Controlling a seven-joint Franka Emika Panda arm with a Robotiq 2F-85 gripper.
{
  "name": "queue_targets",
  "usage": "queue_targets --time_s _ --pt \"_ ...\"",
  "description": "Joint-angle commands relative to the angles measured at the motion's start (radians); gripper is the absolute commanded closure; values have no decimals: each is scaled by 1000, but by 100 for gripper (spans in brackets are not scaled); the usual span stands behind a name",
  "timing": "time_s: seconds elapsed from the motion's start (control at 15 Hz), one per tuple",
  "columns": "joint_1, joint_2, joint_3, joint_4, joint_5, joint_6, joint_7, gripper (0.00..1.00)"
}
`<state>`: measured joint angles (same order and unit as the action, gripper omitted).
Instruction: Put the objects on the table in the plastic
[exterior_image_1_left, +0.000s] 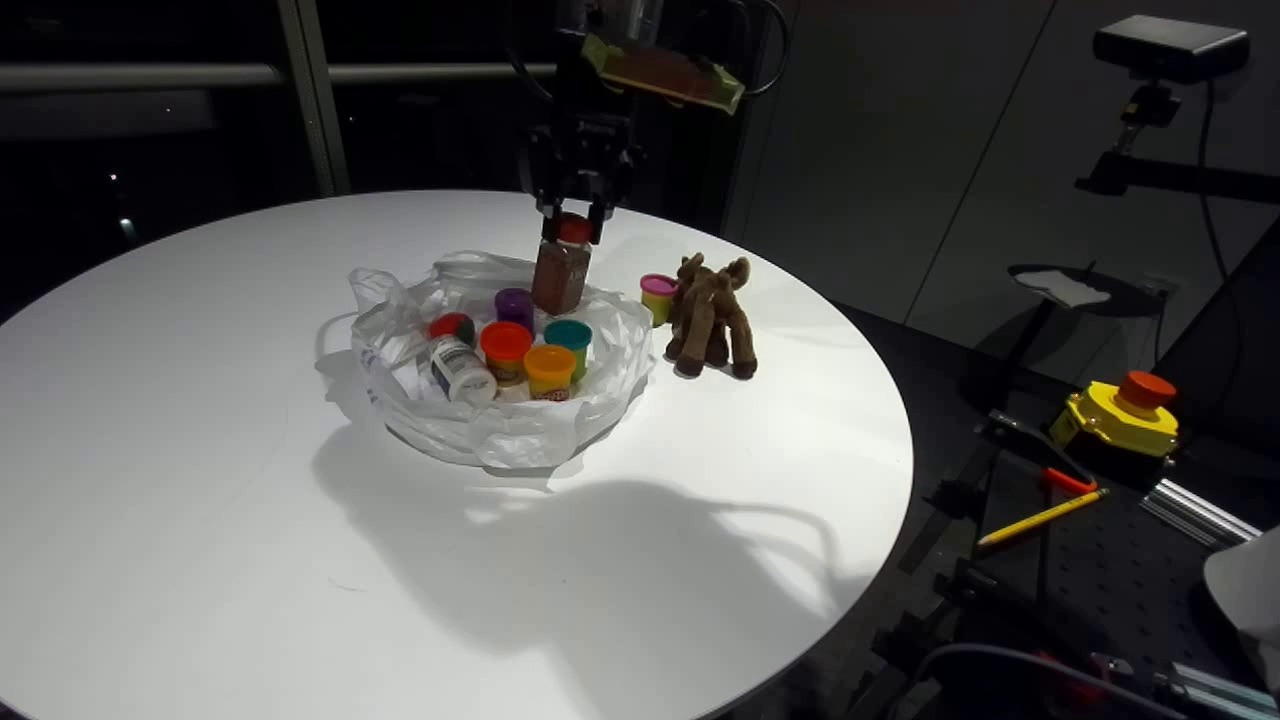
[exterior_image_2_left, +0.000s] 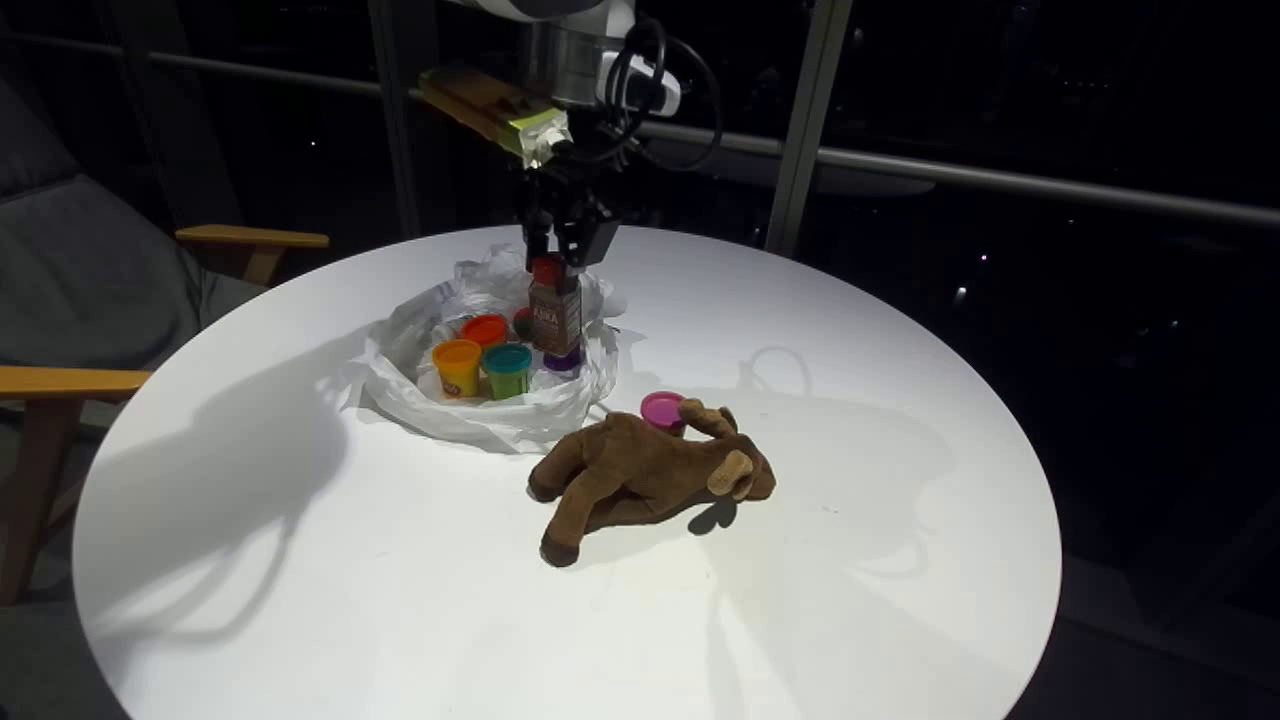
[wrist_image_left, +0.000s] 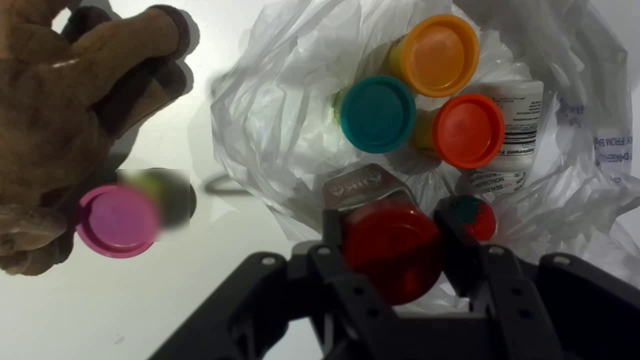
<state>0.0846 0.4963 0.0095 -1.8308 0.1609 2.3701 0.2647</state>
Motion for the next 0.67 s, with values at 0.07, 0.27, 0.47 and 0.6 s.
queue_targets --time_s 0.07,0.27,0.47,0.6 --pt "-36 8 23 11 40 -2 -55 76" --pt "-46 28 31 15 52 -27 -79 76" --pt "-39 52 32 18 38 -33 -82 76" --pt "-24 73 21 31 16 -34 -63 76"
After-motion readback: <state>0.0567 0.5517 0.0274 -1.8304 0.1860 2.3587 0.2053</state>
